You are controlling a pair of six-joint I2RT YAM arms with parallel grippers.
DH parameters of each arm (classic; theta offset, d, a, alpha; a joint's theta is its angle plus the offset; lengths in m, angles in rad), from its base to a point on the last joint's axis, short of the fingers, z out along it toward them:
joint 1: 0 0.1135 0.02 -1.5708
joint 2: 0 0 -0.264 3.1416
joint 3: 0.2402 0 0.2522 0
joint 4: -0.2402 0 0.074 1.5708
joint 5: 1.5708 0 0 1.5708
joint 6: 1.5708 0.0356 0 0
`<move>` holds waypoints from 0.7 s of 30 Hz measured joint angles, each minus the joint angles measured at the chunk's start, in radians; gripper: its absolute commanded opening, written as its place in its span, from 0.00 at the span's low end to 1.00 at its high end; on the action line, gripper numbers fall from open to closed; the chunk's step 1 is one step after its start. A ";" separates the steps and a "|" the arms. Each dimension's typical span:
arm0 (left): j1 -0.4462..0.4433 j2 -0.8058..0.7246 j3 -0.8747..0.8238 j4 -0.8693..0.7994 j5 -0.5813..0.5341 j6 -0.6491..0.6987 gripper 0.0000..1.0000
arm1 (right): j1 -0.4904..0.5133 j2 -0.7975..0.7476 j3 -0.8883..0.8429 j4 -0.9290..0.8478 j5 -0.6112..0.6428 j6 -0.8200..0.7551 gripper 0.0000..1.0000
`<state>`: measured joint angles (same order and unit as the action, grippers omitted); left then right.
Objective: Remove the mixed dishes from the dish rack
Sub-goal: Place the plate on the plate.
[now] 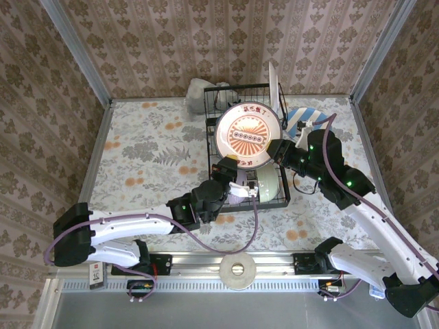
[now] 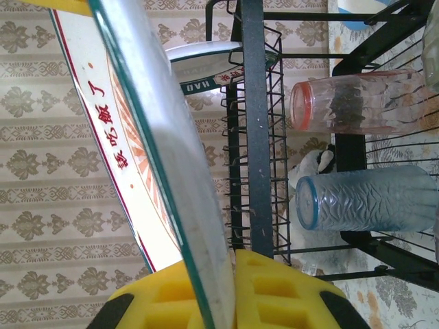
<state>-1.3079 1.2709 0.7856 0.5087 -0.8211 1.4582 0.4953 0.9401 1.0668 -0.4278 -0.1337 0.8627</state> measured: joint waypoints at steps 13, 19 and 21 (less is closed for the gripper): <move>-0.002 0.004 -0.007 0.021 -0.018 0.012 0.36 | 0.000 0.010 0.008 -0.005 0.001 -0.005 0.00; -0.009 -0.005 -0.006 0.071 -0.022 -0.012 0.93 | 0.000 0.000 0.038 -0.056 0.013 -0.064 0.00; -0.011 -0.014 -0.006 0.074 -0.023 -0.023 1.00 | 0.000 0.000 0.056 -0.071 0.019 -0.076 0.00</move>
<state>-1.3190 1.2568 0.7792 0.5823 -0.8440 1.4349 0.4953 0.9398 1.1229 -0.4984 -0.1150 0.7864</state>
